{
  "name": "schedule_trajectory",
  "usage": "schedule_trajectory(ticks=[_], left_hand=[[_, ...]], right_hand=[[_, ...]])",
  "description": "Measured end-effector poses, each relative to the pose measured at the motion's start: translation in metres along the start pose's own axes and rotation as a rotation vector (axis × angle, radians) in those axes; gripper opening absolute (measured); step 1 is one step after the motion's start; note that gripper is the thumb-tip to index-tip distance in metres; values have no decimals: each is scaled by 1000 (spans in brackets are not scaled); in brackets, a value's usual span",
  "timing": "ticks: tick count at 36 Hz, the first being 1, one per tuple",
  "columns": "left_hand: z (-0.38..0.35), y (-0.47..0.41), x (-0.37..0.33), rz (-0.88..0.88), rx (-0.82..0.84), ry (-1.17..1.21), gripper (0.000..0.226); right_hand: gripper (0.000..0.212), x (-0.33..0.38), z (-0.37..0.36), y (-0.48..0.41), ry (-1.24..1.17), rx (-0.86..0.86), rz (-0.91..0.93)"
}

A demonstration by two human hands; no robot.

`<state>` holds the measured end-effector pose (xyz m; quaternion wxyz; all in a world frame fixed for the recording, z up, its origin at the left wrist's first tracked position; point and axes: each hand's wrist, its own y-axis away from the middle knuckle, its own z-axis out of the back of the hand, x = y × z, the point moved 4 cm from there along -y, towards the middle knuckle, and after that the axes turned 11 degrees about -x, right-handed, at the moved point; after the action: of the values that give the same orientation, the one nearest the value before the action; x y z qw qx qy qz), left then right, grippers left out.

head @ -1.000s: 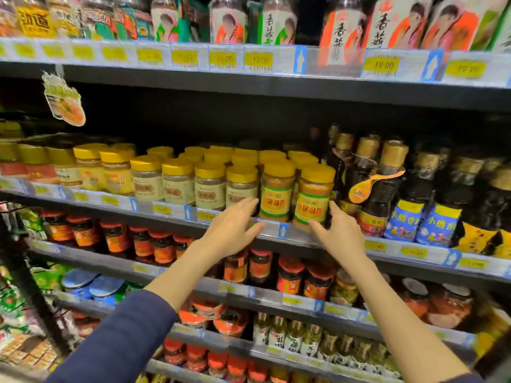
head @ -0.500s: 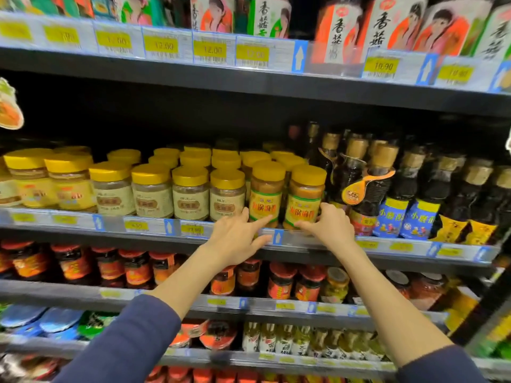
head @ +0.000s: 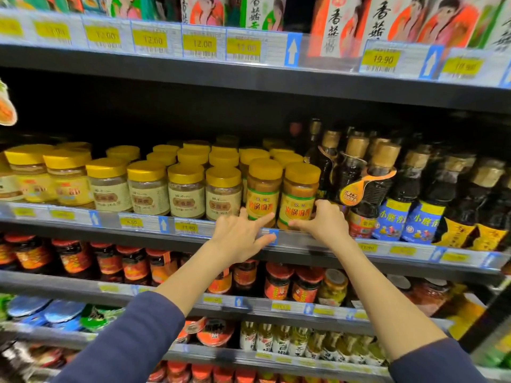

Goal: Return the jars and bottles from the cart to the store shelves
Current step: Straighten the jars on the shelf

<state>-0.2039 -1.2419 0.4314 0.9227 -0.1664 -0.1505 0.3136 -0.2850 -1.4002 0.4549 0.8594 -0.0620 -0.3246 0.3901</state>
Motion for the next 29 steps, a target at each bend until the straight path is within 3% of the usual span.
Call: schedule_trajectory(ticks=[19,22,26,29], left_hand=[[7,10,-8,126,9,96,62],[11,18,5,115,-43,148,64],[31,31,25,75,-203,185,86],[43,37,47,57,-330,212,59]], right_hand=[[55,-4,5,6,-3,0,44],[54,-5,9,12,-23,-46,70],[53,0,17,22,-77,-184,97],[47,10,20,30,-138,-286,129]])
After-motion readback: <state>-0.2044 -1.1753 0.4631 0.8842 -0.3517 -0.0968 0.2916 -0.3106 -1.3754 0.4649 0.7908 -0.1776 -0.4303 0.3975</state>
